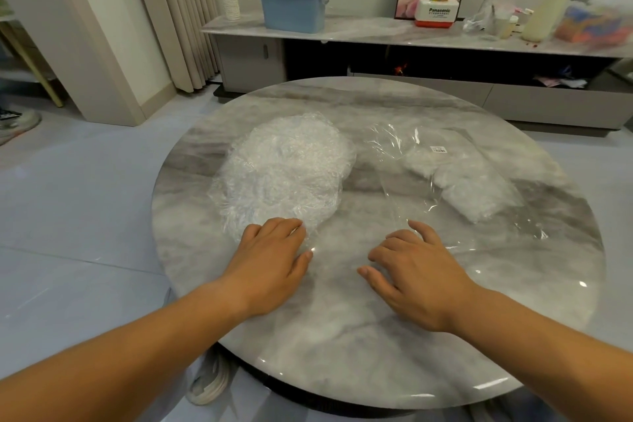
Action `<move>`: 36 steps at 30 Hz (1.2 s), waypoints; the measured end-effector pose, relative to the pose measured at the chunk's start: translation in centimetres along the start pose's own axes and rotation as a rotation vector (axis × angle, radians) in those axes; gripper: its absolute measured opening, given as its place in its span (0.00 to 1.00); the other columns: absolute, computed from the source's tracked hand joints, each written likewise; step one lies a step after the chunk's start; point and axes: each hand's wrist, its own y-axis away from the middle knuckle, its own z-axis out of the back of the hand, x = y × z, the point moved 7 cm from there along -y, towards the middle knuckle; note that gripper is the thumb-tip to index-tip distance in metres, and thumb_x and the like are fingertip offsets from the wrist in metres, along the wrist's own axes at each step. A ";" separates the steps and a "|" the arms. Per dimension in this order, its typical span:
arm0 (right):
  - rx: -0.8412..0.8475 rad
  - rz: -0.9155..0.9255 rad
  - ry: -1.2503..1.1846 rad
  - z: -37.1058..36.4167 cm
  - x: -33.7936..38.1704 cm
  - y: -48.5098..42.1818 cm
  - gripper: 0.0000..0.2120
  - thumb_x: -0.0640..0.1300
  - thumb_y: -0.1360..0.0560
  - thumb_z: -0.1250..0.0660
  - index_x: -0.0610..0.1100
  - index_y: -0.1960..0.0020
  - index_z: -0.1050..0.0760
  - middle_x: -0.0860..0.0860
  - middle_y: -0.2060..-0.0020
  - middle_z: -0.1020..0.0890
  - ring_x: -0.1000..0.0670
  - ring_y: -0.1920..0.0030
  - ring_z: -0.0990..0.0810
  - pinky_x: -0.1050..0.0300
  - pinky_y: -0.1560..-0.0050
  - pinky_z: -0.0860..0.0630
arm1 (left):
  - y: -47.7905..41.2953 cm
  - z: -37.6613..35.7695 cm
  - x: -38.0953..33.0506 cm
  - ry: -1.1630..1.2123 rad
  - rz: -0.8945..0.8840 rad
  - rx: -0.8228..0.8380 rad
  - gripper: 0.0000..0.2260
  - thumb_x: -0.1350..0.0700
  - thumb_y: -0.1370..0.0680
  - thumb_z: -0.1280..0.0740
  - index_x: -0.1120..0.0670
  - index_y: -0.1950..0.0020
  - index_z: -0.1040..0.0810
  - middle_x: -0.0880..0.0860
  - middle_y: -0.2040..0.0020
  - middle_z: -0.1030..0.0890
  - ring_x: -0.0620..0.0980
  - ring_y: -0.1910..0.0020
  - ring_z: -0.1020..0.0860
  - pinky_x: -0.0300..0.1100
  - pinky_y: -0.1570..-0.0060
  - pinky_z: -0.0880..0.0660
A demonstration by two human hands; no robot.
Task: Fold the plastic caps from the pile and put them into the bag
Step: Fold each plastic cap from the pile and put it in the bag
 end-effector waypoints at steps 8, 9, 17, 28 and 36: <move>0.014 -0.001 -0.032 0.1 -0.3 0.3 0.44 0.72 0.27 0.72 0.54 0.43 0.22 0.58 0.49 0.21 0.56 0.37 0.28 0.53 0.23 0.57 | 0.3 -0.8 -0.7 0.007 0.042 0.102 0.29 0.35 0.19 0.56 0.45 0.20 0.42 0.48 0.17 0.57 0.46 0.21 0.56 0.46 0.27 0.53; 0.021 -0.002 -0.037 0.0 -0.3 0.3 0.42 0.70 0.26 0.70 0.54 0.42 0.22 0.58 0.49 0.21 0.56 0.37 0.28 0.53 0.23 0.57 | 0.2 -0.9 -0.6 0.015 0.058 0.106 0.28 0.37 0.17 0.52 0.46 0.19 0.44 0.48 0.17 0.56 0.46 0.21 0.55 0.46 0.27 0.54; 0.046 -0.002 -0.058 -0.3 -0.2 0.3 0.39 0.68 0.25 0.67 0.54 0.43 0.22 0.59 0.49 0.21 0.58 0.38 0.28 0.53 0.23 0.56 | 0.0 -0.7 -0.3 0.077 0.074 0.088 0.28 0.39 0.17 0.48 0.46 0.18 0.47 0.44 0.19 0.46 0.45 0.21 0.47 0.45 0.26 0.53; 0.053 0.005 -0.098 -0.4 0.0 0.0 0.37 0.68 0.24 0.66 0.54 0.43 0.22 0.59 0.49 0.21 0.56 0.39 0.27 0.53 0.23 0.54 | -0.1 -0.7 0.1 0.122 0.049 0.041 0.20 0.41 0.17 0.47 0.47 0.30 0.26 0.43 0.29 0.31 0.45 0.30 0.33 0.40 0.36 0.46; 0.033 0.042 -0.161 0.3 0.4 0.0 0.34 0.68 0.23 0.61 0.54 0.39 0.22 0.59 0.44 0.21 0.55 0.39 0.26 0.56 0.25 0.50 | -0.2 0.5 0.9 0.441 0.118 -0.062 0.21 0.43 0.18 0.38 0.44 0.26 0.32 0.39 0.33 0.30 0.41 0.32 0.31 0.49 0.26 0.38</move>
